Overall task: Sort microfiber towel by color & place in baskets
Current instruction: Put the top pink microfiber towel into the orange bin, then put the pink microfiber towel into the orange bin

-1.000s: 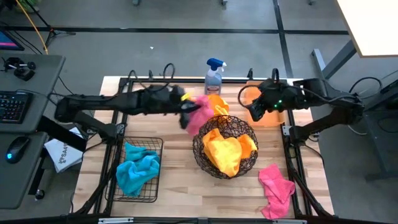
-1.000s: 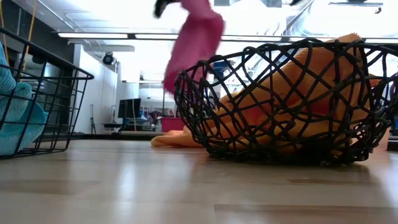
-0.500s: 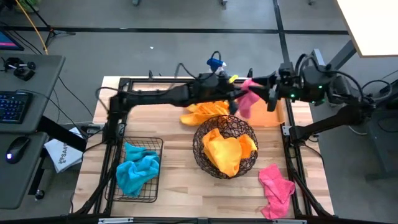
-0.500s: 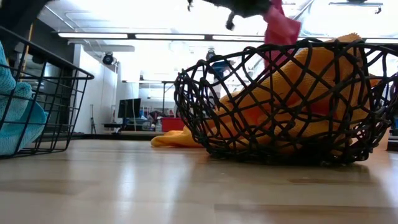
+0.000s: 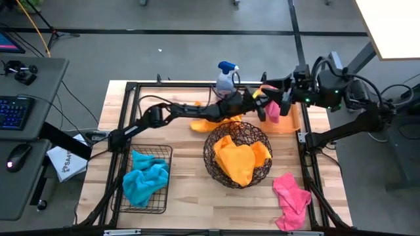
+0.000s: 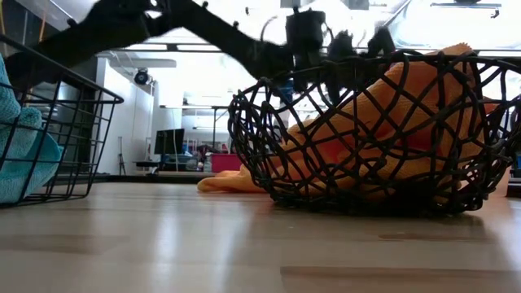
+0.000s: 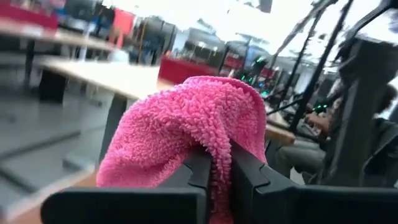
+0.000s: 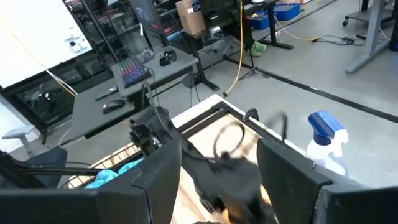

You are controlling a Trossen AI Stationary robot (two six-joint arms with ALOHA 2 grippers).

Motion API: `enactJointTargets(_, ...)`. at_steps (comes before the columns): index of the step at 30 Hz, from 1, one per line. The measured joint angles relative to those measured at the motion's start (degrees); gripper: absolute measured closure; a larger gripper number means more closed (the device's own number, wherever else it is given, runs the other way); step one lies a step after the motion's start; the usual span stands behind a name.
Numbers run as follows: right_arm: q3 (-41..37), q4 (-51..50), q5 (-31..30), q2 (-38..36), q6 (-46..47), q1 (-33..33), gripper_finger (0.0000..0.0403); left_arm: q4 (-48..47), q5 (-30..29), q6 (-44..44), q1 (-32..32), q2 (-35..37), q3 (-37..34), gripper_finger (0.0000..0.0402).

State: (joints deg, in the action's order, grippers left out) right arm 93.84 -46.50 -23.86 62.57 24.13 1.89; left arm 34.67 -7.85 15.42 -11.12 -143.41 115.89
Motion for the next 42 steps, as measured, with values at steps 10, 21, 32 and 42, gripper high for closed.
enactJointTargets(10,0.0,-0.03,-0.04,0.39,1.5,0.0,0.0196,-9.7,3.17,4.52,0.42,-2.81,0.0,0.0327)
enactJointTargets(21,0.0,-23.21,-7.44,0.32,16.54,-2.92,0.0196,-16.48,13.36,2.22,-1.01,2.15,-0.02,0.0207)
enactJointTargets(32,-6.99,-38.82,1.59,-2.93,37.77,-12.92,0.0196,-40.43,32.57,-4.57,-8.79,17.13,-0.04,0.0183)
enactJointTargets(42,-37.11,-28.76,49.73,-7.09,42.4,-2.74,0.0196,-47.63,40.32,-5.04,-11.43,43.85,-16.96,0.0183)
